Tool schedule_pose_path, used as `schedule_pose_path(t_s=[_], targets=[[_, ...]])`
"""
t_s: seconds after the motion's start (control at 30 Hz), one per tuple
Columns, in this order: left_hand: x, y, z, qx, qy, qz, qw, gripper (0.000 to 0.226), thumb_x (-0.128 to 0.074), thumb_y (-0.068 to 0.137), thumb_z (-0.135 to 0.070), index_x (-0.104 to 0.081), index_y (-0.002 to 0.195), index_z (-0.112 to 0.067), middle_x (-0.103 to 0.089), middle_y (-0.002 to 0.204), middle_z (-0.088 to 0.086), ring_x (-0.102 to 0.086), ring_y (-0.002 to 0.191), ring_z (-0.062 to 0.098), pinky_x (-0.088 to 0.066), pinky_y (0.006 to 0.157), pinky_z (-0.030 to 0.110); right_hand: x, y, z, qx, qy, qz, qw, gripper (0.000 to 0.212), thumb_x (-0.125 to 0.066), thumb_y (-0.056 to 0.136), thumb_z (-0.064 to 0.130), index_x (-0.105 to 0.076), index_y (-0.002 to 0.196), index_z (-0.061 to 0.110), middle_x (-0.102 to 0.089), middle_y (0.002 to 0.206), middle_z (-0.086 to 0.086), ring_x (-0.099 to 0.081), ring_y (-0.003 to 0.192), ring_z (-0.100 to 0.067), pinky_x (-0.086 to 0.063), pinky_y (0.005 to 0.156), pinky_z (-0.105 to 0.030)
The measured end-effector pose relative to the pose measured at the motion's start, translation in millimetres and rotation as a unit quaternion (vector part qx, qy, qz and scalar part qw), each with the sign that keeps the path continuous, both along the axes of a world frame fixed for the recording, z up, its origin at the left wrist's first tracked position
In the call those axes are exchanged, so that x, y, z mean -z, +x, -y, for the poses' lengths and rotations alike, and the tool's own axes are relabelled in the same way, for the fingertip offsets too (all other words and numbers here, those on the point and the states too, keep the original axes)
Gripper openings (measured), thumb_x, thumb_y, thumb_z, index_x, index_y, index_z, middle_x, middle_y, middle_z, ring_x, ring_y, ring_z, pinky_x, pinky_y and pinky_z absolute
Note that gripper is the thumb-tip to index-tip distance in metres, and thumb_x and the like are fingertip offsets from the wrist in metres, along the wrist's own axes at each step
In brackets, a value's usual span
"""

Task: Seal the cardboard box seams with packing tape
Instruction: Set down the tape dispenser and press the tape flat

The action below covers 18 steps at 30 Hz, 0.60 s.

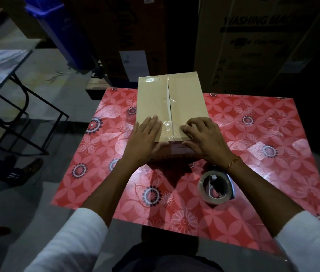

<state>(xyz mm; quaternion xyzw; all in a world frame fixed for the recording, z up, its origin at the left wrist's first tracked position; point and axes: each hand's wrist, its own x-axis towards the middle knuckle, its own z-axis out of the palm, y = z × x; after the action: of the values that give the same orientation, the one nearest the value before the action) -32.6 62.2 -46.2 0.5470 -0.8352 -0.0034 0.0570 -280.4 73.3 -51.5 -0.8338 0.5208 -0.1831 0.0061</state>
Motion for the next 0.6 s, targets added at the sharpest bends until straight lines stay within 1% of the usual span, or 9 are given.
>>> schedule_pose_path(t_s=[0.07,0.13,0.17,0.2,0.27,0.3,0.4,0.5,0.6], targets=[[5,0,-9,-0.086,-0.003,-0.092,0.992,0.085,-0.031,0.085,-0.079,-0.034,0.152,-0.027,-0.007,0.163,0.012,-0.005,0.148,0.035,-0.015,0.113,0.057,1,1,-3,0.032,0.027,0.009,0.999,0.053,-0.056,0.089,0.058,-0.055,0.134,0.031,-0.049,0.142,-0.006,-0.036,0.137,-0.037,-0.039,0.103,-0.056],[5,-4,-20,-0.183,0.053,-0.223,0.956,0.087,-0.058,0.077,-0.074,-0.034,0.151,-0.036,0.002,0.163,0.014,-0.006,0.148,0.036,-0.019,0.114,0.051,5,4,-7,0.075,0.07,0.04,0.994,0.063,-0.052,0.086,0.068,-0.052,0.139,0.034,-0.039,0.155,-0.008,-0.026,0.146,-0.043,-0.03,0.114,-0.061],[3,-7,-23,-0.21,0.078,-0.27,0.936,0.089,-0.066,0.074,-0.07,-0.034,0.15,-0.037,-0.002,0.162,0.015,-0.013,0.147,0.035,-0.026,0.113,0.049,6,6,-8,0.086,0.093,0.068,0.99,0.066,-0.05,0.086,0.07,-0.052,0.141,0.033,-0.035,0.158,-0.01,-0.028,0.146,-0.043,-0.03,0.115,-0.061],[0,-10,-25,-0.223,0.086,-0.29,0.927,0.09,-0.07,0.073,-0.067,-0.035,0.15,-0.037,-0.012,0.16,0.016,-0.022,0.144,0.034,-0.033,0.11,0.046,6,8,-9,0.09,0.11,0.096,0.985,0.068,-0.051,0.086,0.068,-0.052,0.142,0.031,-0.034,0.16,-0.011,-0.033,0.145,-0.042,-0.034,0.114,-0.06],[-7,-13,-26,-0.233,0.073,-0.296,0.924,0.088,-0.072,0.072,-0.065,-0.038,0.149,-0.036,-0.035,0.147,0.015,-0.039,0.134,0.032,-0.041,0.103,0.039,1,9,-7,0.091,0.118,0.129,0.98,0.065,-0.057,0.086,0.062,-0.056,0.14,0.026,-0.037,0.159,-0.012,-0.042,0.14,-0.039,-0.041,0.11,-0.056],[-12,-13,-25,-0.235,0.059,-0.294,0.925,0.086,-0.072,0.073,-0.064,-0.041,0.147,-0.035,-0.042,0.139,0.014,-0.045,0.128,0.032,-0.043,0.1,0.037,-4,9,-6,0.092,0.108,0.135,0.981,0.062,-0.061,0.087,0.057,-0.058,0.139,0.024,-0.039,0.158,-0.012,-0.045,0.138,-0.037,-0.042,0.109,-0.055],[-35,-11,-15,-0.237,-0.002,-0.276,0.931,0.074,-0.064,0.078,-0.065,-0.049,0.142,-0.031,-0.054,0.124,0.014,-0.056,0.112,0.032,-0.047,0.092,0.037,-28,9,1,0.103,0.057,0.14,0.983,0.05,-0.066,0.092,0.043,-0.06,0.138,0.023,-0.049,0.152,-0.009,-0.053,0.132,-0.032,-0.043,0.105,-0.049],[-64,-11,1,-0.226,-0.061,-0.26,0.937,0.069,-0.053,0.082,-0.071,-0.055,0.136,-0.026,-0.057,0.117,0.012,-0.06,0.104,0.029,-0.048,0.086,0.036,-60,11,15,0.108,0.004,0.146,0.983,0.043,-0.059,0.096,0.043,-0.064,0.133,0.021,-0.058,0.143,-0.008,-0.059,0.124,-0.029,-0.047,0.097,-0.045],[-84,-17,17,-0.238,-0.041,-0.245,0.939,0.078,-0.049,0.079,-0.079,-0.048,0.136,-0.027,-0.046,0.125,0.012,-0.055,0.11,0.035,-0.045,0.092,0.043,-83,15,30,0.121,0.01,0.142,0.982,0.048,-0.051,0.095,0.053,-0.065,0.131,0.024,-0.06,0.137,-0.003,-0.062,0.117,-0.029,-0.05,0.091,-0.042]])
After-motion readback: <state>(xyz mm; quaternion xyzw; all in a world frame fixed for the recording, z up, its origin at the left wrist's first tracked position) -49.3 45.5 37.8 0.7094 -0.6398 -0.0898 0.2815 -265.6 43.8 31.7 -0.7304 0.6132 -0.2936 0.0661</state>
